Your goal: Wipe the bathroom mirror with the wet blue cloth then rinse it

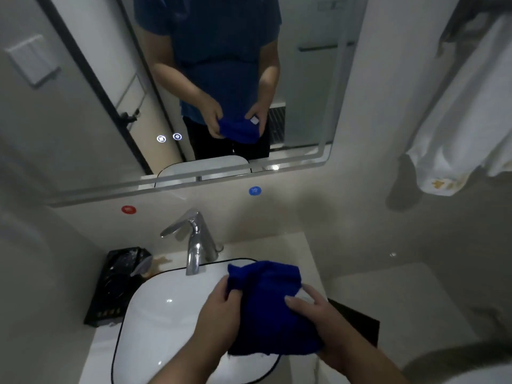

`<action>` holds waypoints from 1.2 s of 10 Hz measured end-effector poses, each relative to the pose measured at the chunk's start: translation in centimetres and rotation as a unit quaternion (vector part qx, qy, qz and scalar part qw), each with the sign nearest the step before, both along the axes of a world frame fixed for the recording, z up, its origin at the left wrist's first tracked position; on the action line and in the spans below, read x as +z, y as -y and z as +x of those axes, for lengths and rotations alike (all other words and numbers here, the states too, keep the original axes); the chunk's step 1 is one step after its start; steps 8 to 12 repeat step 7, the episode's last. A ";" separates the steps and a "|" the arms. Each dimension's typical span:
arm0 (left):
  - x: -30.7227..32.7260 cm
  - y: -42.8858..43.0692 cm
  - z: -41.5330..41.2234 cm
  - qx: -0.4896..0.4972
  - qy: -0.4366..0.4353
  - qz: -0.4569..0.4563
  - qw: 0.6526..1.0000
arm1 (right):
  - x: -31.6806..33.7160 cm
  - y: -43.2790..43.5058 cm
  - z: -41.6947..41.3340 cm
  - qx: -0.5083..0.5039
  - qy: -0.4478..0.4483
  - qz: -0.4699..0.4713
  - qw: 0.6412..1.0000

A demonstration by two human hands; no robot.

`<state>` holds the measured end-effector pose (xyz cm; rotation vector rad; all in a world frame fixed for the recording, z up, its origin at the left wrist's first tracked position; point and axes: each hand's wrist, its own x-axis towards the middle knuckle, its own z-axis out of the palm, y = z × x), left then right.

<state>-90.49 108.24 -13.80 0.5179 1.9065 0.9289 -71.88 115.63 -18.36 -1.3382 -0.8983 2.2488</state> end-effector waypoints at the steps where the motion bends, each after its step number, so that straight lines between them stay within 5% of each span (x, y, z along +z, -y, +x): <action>1: -3.8 -3.7 0.9 -0.003 0.015 -0.071 0.997 | -1.8 -4.0 1.7 0.058 0.090 0.090 0.990; 4: -8.3 -15.5 2.1 0.068 0.023 -0.009 0.997 | -5.2 -15.5 2.0 0.049 0.143 0.197 0.969; 6: -9.0 -17.3 2.0 -0.025 -0.135 -0.021 0.990 | -6.2 -20.1 1.3 0.150 0.287 0.379 0.867; 7: -9.3 -15.9 2.1 -0.056 -0.233 0.015 0.971 | -7.4 -20.0 0.4 0.176 0.283 0.414 0.847; 12: -9.3 -15.9 2.1 -0.056 -0.233 0.015 0.971 | -7.4 -20.0 0.4 0.176 0.283 0.414 0.847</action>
